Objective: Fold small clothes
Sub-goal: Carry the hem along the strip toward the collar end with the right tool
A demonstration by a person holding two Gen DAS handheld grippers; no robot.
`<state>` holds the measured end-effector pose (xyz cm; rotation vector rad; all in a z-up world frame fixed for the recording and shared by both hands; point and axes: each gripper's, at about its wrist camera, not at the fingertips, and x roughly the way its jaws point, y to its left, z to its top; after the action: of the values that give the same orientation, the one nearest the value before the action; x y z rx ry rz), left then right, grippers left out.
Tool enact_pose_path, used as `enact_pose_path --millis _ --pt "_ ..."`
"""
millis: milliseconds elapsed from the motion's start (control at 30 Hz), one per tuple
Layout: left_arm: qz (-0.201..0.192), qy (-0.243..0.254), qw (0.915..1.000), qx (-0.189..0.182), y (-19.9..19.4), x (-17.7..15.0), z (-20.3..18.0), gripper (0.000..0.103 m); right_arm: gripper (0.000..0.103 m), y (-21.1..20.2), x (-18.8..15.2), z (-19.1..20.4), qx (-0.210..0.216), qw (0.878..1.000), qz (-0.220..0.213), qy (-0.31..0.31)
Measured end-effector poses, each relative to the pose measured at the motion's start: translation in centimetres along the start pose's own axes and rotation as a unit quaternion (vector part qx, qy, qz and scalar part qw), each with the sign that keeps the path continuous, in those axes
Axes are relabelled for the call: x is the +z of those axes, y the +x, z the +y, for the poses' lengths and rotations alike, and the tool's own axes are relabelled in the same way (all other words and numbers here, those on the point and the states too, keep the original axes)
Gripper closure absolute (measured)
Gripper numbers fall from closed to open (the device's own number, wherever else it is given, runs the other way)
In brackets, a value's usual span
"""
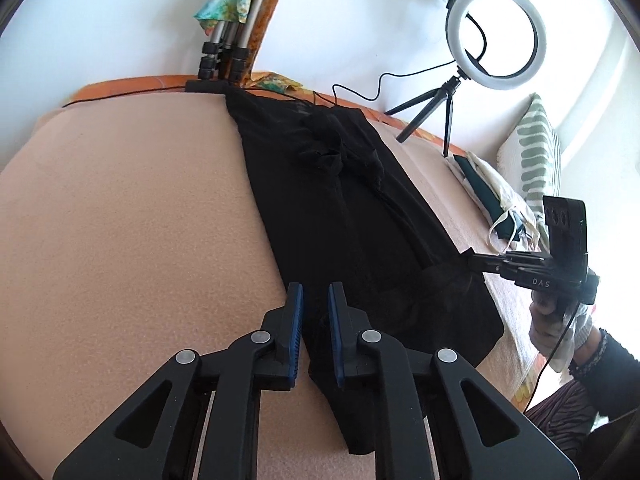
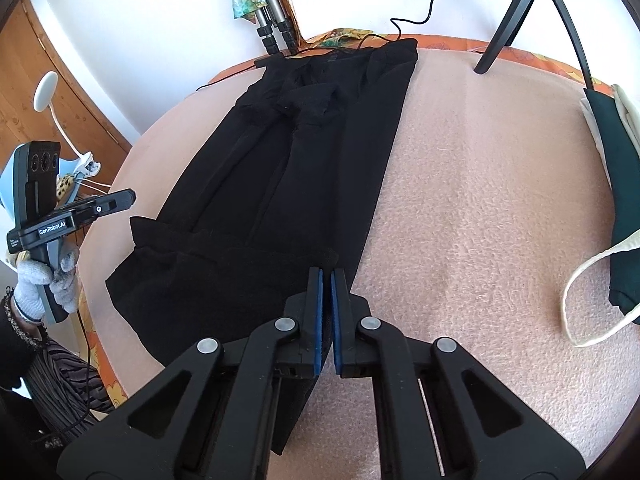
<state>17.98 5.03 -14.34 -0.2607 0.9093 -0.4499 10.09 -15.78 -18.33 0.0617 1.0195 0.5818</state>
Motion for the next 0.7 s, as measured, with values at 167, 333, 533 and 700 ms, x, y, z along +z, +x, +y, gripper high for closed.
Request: enact_pose_path --millis 167,333,533,700 --pt "0.033 0.003 0.9992 -0.023 0.7 -0.7 -0.4 0.074 0.098 0.1 -0.2 -0.2 0.000 1.000 0.003 0.005" --pt "0.041 0.028 0.9988 -0.002 1.7 -1.4 -1.2 0.073 0.098 0.1 -0.2 -0.1 0.002 1.000 0.004 0.005" --pt "0.023 0.056 0.9981 -0.010 1.7 -0.8 -2.0 0.101 0.098 0.1 -0.3 0.2 -0.001 1.000 0.001 0.000" --pt "-0.005 0.064 0.9980 0.005 1.2 -0.1 -2.3 0.101 0.098 -0.6 -0.2 0.4 -0.002 1.000 -0.016 0.001"
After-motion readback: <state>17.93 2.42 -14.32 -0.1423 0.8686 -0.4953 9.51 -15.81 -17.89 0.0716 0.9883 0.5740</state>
